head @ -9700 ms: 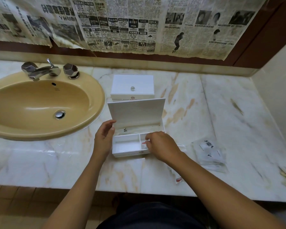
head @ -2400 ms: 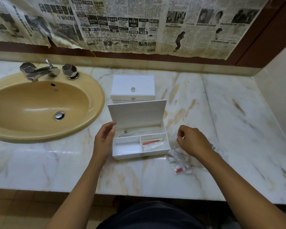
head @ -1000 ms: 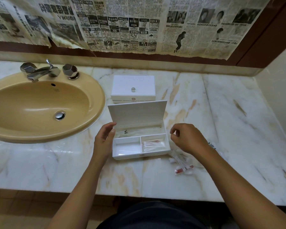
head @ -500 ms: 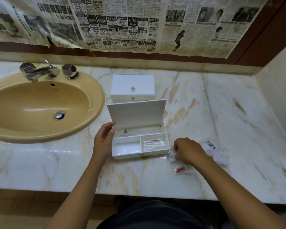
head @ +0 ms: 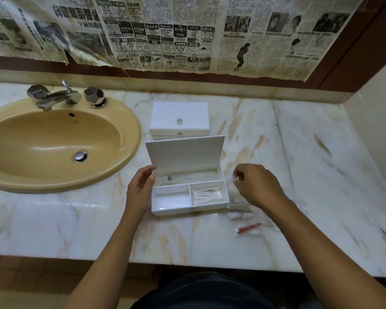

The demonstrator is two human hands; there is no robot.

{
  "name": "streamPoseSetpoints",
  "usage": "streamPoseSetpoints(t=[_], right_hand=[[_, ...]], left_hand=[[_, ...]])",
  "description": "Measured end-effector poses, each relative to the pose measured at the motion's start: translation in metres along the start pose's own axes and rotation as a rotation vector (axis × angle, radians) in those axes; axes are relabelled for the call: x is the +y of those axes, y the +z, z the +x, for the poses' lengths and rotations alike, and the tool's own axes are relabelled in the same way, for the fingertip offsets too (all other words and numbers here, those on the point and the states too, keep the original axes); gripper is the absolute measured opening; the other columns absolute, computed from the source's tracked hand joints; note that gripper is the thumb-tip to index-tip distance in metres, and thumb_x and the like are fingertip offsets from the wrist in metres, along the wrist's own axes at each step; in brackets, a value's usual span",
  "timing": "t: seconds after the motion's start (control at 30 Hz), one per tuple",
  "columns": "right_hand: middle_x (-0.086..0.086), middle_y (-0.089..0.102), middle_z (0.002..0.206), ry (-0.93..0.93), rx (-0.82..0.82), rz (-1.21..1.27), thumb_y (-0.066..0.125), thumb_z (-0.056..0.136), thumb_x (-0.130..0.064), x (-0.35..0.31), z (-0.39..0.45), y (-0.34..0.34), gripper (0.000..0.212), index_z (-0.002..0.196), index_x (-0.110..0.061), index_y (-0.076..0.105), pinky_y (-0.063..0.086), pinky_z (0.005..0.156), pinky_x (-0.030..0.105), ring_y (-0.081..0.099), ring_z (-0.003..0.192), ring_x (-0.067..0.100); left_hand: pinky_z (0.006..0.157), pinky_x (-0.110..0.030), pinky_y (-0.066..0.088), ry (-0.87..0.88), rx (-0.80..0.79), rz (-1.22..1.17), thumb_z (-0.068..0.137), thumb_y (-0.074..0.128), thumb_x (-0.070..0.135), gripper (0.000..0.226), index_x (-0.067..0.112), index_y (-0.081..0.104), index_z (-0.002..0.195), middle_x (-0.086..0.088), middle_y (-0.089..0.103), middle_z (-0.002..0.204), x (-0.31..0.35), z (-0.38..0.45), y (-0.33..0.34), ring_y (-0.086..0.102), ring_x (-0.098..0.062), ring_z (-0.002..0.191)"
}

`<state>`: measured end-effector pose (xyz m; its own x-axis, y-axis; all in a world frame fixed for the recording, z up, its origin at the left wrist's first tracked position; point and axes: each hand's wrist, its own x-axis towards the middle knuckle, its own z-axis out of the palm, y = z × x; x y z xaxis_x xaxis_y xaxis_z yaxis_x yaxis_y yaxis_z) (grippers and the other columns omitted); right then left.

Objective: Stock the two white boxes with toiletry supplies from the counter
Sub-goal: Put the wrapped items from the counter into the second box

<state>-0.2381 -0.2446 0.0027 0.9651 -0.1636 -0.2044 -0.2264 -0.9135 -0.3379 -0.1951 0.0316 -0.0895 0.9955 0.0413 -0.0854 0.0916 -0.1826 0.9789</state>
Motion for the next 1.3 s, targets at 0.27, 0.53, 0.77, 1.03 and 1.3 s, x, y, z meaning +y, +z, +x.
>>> streamPoseSetpoints(t=[0.27, 0.53, 0.77, 1.03, 1.3], right_hand=[[-0.008, 0.063, 0.089, -0.295, 0.106, 0.236, 0.059, 0.093, -0.025, -0.042, -0.012, 0.005, 0.008, 0.096, -0.020, 0.065, 0.045, 0.069, 0.023, 0.055, 0.075, 0.010], [0.006, 0.063, 0.101, -0.237, -0.197, -0.083, 0.051, 0.084, 0.004, -0.040, -0.012, 0.044, 0.031, 0.101, -0.014, 0.070, 0.041, 0.068, 0.027, 0.061, 0.090, 0.027], [0.006, 0.065, 0.099, -0.232, -0.193, 0.046, 0.048, 0.096, -0.028, -0.047, -0.017, 0.040, 0.026, 0.103, -0.014, 0.068, 0.048, 0.076, 0.031, 0.059, 0.096, 0.024], [0.007, 0.053, 0.117, -0.313, -0.370, -0.182, 0.032, 0.097, -0.057, -0.049, -0.024, 0.055, 0.056, 0.115, -0.015, 0.064, 0.036, 0.092, 0.036, 0.043, 0.113, 0.025], [0.002, 0.063, 0.112, -0.264, -0.039, 0.085, 0.049, 0.097, -0.015, -0.032, -0.010, 0.030, 0.024, 0.114, -0.017, 0.066, 0.043, 0.089, 0.031, 0.055, 0.104, 0.021]], left_hand=[[0.088, -0.004, 0.042, -0.009, 0.004, -0.009, 0.100, 0.050, 0.012, 0.024, 0.026, 0.062, 0.115, 0.014, 0.063, 0.114, 0.002, -0.001, 0.001, 0.056, 0.009, 0.107], [0.087, -0.001, 0.040, 0.006, 0.000, 0.003, 0.100, 0.050, 0.010, 0.023, 0.023, 0.063, 0.115, 0.013, 0.063, 0.114, 0.002, 0.000, 0.001, 0.056, 0.012, 0.104], [0.092, -0.010, 0.043, 0.004, -0.001, -0.007, 0.100, 0.051, 0.012, 0.024, 0.029, 0.062, 0.112, 0.009, 0.064, 0.116, 0.001, 0.000, 0.000, 0.057, 0.002, 0.110], [0.100, -0.026, 0.045, -0.005, -0.001, -0.023, 0.100, 0.052, 0.012, 0.026, 0.033, 0.063, 0.109, 0.008, 0.065, 0.118, 0.000, 0.001, -0.001, 0.059, -0.008, 0.114], [0.097, -0.021, 0.044, -0.014, -0.006, -0.015, 0.100, 0.051, 0.013, 0.023, 0.027, 0.063, 0.114, 0.009, 0.065, 0.117, 0.000, 0.001, -0.001, 0.058, -0.002, 0.112]])
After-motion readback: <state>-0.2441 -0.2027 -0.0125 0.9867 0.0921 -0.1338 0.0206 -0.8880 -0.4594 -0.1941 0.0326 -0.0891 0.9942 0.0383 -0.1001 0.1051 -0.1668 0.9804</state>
